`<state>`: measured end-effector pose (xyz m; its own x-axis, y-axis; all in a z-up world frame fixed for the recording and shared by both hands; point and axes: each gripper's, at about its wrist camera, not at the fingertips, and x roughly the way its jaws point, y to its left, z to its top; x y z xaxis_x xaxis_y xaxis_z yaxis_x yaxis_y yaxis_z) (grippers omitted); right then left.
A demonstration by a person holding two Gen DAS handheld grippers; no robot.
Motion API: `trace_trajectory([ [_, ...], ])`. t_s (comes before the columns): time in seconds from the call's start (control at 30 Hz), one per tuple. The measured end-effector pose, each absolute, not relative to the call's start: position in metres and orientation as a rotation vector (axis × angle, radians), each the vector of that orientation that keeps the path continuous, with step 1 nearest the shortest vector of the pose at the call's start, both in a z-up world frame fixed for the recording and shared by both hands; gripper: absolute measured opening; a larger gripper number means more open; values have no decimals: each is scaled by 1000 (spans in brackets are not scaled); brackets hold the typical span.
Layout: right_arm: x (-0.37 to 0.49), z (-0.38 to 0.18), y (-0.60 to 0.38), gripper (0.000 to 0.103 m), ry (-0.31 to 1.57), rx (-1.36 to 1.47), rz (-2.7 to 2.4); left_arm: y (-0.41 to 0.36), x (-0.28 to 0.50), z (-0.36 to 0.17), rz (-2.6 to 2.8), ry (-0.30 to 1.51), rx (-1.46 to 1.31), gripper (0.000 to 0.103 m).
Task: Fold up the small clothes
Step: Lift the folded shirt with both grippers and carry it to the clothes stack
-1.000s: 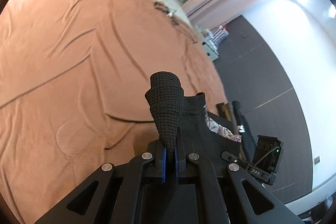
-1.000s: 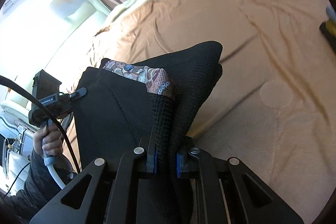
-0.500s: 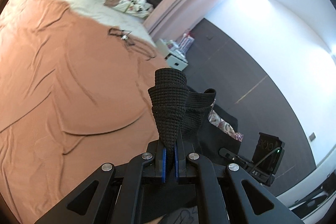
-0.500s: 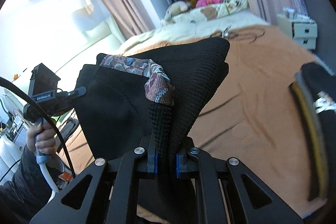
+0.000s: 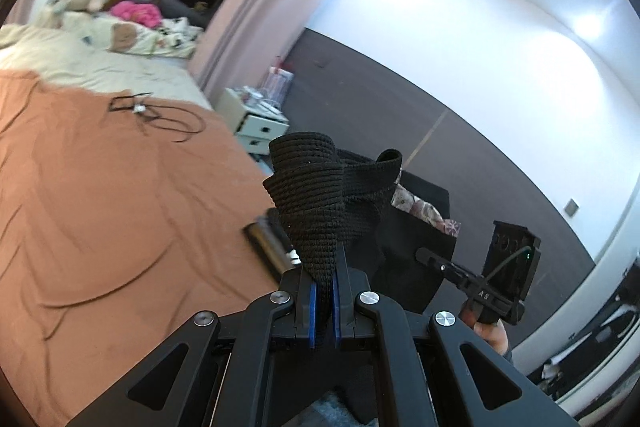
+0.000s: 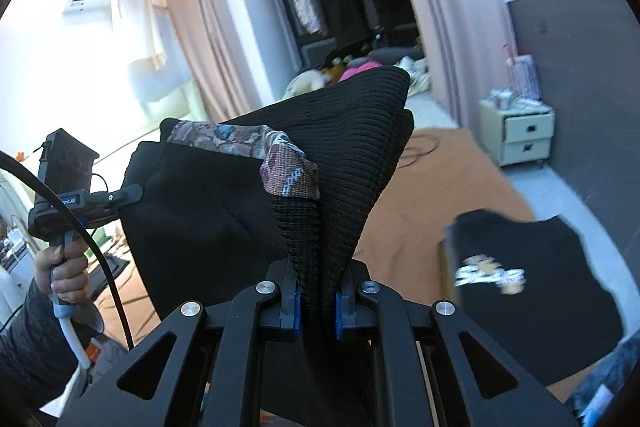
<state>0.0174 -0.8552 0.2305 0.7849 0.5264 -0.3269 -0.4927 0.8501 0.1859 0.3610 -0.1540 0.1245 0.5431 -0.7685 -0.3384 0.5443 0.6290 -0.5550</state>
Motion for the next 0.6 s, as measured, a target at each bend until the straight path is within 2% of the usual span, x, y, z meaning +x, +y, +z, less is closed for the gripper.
trace_trajectory([
  [0.3, -30, 227, -904, 8, 340, 104, 434, -245, 376, 138, -929, 593, -362, 5],
  [0.6, -60, 227, -898, 8, 338, 100, 342, -312, 389, 133, -999, 612, -328, 5],
])
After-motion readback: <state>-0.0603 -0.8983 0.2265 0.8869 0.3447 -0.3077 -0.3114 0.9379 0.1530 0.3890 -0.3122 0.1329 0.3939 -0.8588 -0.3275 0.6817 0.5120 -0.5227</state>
